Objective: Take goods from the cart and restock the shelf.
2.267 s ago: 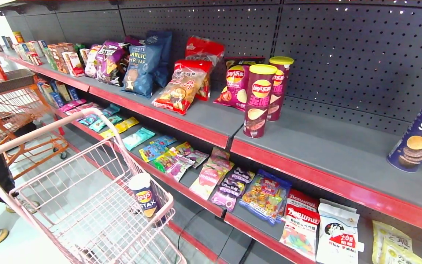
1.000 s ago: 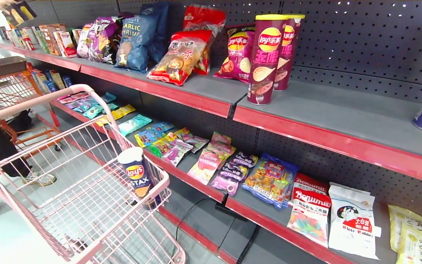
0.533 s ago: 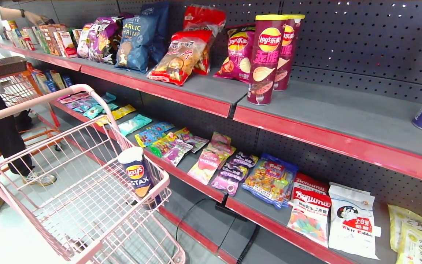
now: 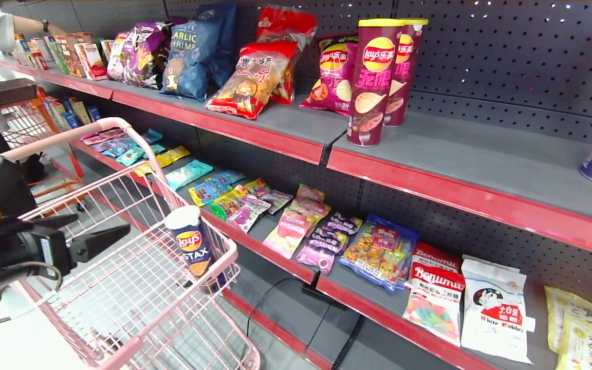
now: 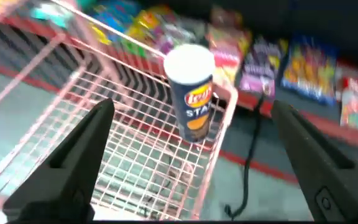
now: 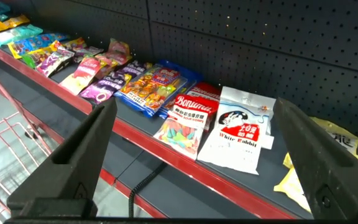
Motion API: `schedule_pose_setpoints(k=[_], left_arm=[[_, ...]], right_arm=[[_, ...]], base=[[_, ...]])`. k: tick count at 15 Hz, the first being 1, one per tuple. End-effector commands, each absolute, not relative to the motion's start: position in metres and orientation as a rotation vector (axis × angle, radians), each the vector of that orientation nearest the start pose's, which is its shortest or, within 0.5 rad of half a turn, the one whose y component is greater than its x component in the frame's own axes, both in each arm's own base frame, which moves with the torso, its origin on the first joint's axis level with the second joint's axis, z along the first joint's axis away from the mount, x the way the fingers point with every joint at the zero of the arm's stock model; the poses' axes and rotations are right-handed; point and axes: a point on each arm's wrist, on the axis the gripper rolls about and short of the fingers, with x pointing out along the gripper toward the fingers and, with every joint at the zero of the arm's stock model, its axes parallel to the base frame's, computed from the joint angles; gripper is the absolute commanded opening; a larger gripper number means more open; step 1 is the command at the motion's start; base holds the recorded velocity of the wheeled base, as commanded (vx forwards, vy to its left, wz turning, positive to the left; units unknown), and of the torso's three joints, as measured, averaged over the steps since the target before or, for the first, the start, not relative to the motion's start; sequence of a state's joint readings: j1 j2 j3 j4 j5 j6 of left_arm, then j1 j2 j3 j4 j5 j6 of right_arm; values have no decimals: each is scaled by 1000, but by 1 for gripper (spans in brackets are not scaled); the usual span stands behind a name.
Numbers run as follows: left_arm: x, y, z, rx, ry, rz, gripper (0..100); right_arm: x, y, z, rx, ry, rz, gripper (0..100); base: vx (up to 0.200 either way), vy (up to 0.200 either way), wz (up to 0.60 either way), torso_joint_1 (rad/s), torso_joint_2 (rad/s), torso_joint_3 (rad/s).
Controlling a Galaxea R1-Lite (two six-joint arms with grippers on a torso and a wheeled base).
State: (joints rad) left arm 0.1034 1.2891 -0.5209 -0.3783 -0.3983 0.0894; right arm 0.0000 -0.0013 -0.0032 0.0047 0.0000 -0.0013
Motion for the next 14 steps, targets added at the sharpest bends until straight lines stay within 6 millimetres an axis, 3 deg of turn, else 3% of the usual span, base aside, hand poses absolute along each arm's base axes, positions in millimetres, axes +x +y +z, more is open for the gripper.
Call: schedule_pose_setpoints(k=[1,7,14], left_arm=[[227,27,123,-20,553,-386,100],[267,26,91,-5,540,-416,100],[300,17,61,13,462,-488,100]], right_arm=[[-23,0,76,-2,2,0,100],[-23,0,76,-3,2,0,100],[-23,0,76,-3,2,0,100]], base=[[0,0,0,0,0,0],[0,0,0,0,0,0],[0,0,0,0,0,0]])
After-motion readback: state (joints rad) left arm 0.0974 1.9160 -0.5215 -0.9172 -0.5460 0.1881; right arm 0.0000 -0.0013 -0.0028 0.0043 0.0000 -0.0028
